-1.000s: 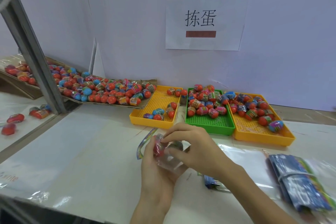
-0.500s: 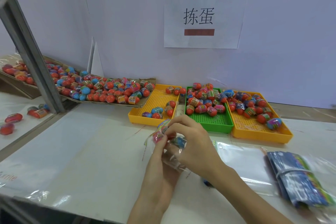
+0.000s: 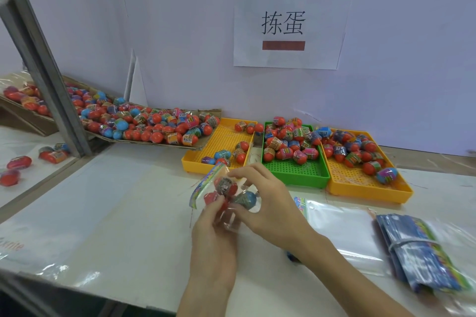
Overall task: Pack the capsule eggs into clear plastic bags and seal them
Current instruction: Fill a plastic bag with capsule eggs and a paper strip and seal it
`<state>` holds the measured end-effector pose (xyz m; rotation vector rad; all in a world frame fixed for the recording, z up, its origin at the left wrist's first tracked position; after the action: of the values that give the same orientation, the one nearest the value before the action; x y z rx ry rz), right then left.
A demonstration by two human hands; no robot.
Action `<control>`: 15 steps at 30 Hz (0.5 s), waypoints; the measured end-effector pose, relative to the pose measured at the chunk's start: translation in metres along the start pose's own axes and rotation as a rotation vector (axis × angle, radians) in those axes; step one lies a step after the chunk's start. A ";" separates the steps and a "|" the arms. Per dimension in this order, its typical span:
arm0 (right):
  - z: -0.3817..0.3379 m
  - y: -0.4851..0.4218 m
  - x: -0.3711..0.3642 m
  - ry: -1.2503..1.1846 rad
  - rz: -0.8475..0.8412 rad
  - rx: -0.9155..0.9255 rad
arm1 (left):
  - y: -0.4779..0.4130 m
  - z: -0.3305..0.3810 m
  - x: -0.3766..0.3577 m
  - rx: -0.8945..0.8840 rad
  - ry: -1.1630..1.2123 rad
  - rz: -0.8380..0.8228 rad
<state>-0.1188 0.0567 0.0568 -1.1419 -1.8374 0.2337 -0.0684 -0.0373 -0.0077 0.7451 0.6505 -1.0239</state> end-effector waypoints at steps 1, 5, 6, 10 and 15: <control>0.000 0.000 0.000 -0.004 0.003 -0.003 | 0.000 0.003 0.004 -0.046 -0.007 0.041; 0.000 0.001 -0.001 -0.041 0.022 -0.009 | 0.002 0.009 0.013 -0.159 -0.058 0.167; 0.000 0.001 0.000 -0.046 0.029 -0.010 | 0.003 0.009 0.015 -0.166 -0.067 0.188; 0.000 0.001 -0.001 -0.041 0.036 -0.011 | 0.004 0.010 0.018 -0.186 -0.074 0.253; 0.001 0.001 -0.004 -0.070 0.012 -0.008 | 0.005 0.011 0.019 -0.203 -0.086 0.266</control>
<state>-0.1182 0.0545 0.0533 -1.1633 -1.8952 0.2763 -0.0549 -0.0539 -0.0146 0.5877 0.5548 -0.7294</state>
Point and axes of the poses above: each hand's wrist, its own y-axis away from the middle knuckle, its own x-axis out of the back of the hand, z = x × y, the point moved 7 cm from there along -y, towards the middle knuckle, and after that the axes turned 5 degrees about x, right-handed, at the moved point
